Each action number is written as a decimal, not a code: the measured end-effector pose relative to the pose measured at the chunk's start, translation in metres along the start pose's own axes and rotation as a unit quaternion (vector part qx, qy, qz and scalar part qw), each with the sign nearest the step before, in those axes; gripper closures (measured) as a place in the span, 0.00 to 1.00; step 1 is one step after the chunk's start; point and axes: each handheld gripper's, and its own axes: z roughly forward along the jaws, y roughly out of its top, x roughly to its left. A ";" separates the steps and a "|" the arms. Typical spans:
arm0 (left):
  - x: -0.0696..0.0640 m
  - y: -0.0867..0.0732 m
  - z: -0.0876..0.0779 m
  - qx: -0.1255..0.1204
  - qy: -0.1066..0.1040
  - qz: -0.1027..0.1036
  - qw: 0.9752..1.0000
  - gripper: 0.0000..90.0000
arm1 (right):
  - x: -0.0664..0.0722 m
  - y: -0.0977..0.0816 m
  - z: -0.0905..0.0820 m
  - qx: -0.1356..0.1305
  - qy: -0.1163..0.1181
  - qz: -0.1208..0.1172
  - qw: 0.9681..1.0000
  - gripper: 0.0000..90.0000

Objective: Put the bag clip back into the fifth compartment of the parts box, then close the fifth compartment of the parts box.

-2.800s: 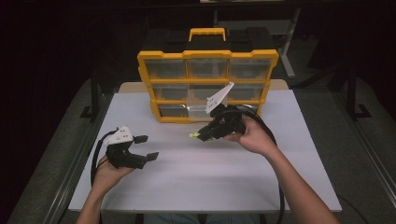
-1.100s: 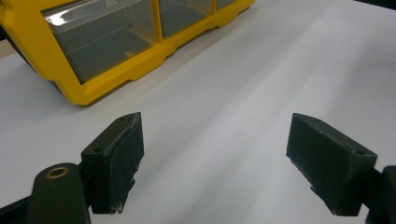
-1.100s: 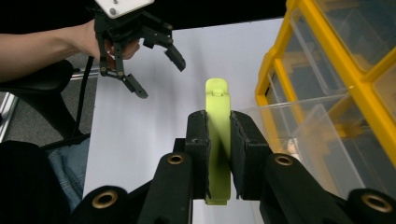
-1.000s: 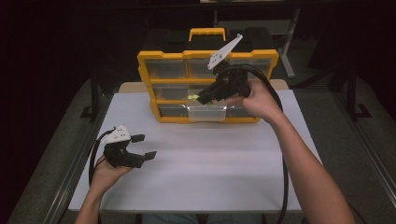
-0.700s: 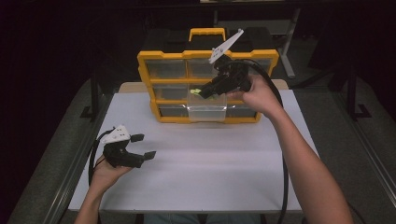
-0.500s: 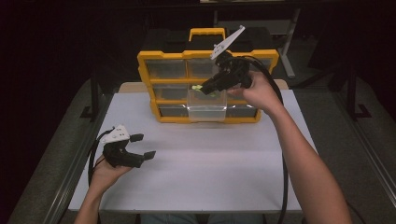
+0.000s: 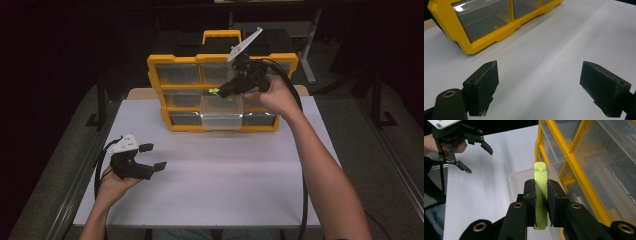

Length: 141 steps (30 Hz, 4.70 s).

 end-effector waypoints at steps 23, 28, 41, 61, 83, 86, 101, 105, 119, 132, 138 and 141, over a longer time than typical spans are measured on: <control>0.003 0.000 -0.002 0.005 0.001 0.014 1.000 0.17 | -0.002 -0.013 0.021 0.018 -0.008 0.007 1.000 0.85; 0.002 0.000 -0.001 0.006 0.000 0.007 1.000 0.17 | -0.002 -0.014 0.024 0.022 -0.007 0.007 1.000 0.85; 0.003 -0.001 -0.001 0.002 -0.002 0.008 1.000 0.17 | -0.004 -0.024 0.038 0.037 -0.009 0.017 0.999 0.85; 0.005 -0.001 -0.004 0.000 -0.002 0.005 1.000 0.17 | -0.006 -0.027 0.040 0.025 0.002 0.033 0.999 0.81; 0.007 0.000 -0.006 -0.011 -0.003 0.003 1.000 0.17 | 0.023 -0.024 0.004 -0.025 0.035 0.020 0.999 0.98; 0.006 -0.001 -0.005 -0.013 -0.004 -0.001 1.000 0.17 | 0.027 -0.026 0.002 -0.029 0.037 0.016 0.999 0.98; 0.004 0.001 -0.002 -0.009 -0.007 0.002 1.000 0.17 | 0.054 -0.040 0.004 -0.027 0.051 0.001 0.998 0.98; 0.006 0.001 0.000 -0.005 -0.008 0.004 1.000 0.17 | 0.058 -0.045 0.007 -0.026 0.050 -0.001 0.998 0.98; 0.004 0.001 0.001 0.000 -0.004 0.005 1.000 0.18 | 0.064 -0.063 0.025 -0.021 0.055 -0.013 0.998 0.98; 0.004 -0.003 0.006 0.003 -0.009 0.001 1.000 0.18 | 0.062 -0.075 0.036 -0.022 0.059 -0.003 0.998 0.98; 0.004 -0.004 0.003 0.006 -0.009 -0.002 1.000 0.18 | 0.062 -0.077 0.037 -0.021 0.042 -0.006 0.999 0.98; 0.001 -0.003 0.001 0.005 -0.006 -0.001 1.000 0.18 | 0.065 -0.076 0.036 -0.012 0.030 -0.010 0.999 0.98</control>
